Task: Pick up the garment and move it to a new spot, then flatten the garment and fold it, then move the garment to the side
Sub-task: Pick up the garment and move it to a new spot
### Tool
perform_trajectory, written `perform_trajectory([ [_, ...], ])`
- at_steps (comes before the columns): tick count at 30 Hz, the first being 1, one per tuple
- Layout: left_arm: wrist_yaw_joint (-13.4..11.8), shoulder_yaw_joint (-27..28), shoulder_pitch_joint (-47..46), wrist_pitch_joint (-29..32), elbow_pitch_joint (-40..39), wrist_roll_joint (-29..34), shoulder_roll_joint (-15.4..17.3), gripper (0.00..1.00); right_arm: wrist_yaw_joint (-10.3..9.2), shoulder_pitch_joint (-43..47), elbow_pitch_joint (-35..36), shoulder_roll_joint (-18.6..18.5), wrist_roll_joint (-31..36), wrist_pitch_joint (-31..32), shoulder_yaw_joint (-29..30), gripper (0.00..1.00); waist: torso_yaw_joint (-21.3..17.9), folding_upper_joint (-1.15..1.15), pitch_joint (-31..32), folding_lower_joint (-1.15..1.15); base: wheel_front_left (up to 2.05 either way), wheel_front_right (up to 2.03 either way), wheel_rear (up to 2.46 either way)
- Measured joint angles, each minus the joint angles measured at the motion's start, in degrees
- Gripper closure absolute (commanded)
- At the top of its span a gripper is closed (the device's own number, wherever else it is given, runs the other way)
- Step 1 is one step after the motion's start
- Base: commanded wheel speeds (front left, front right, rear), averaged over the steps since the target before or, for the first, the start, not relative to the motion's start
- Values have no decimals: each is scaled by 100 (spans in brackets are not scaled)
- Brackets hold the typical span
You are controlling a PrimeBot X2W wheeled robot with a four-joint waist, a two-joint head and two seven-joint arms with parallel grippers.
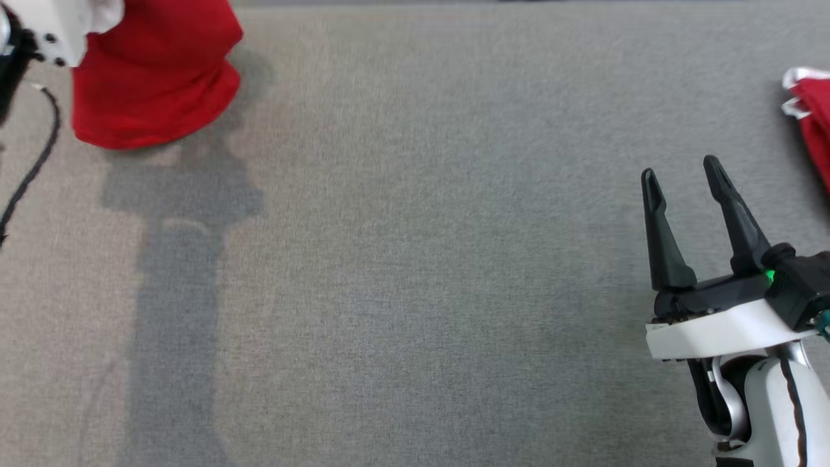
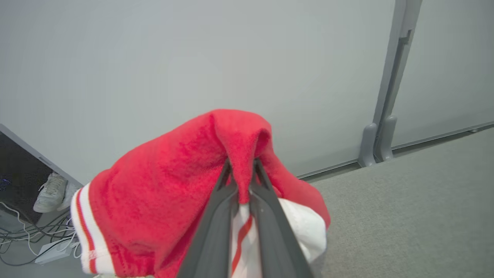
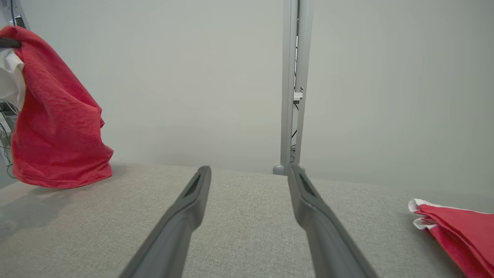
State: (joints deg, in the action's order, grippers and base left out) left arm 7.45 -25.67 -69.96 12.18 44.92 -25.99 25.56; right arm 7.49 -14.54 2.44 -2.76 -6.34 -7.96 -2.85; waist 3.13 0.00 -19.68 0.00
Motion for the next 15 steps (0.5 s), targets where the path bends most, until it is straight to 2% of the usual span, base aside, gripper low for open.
perform_trajectory([
  [8,-14,-471,51,464,-1057,-112,-409,100,0,224,-453,0,-332,-246,-57,0,-275,0,768,0,0,0,0],
  [15,-414,-683,286,802,-2046,-247,-1112,100,0,318,-646,-2,-461,-380,15,0,-683,0,1064,0,0,0,0],
])
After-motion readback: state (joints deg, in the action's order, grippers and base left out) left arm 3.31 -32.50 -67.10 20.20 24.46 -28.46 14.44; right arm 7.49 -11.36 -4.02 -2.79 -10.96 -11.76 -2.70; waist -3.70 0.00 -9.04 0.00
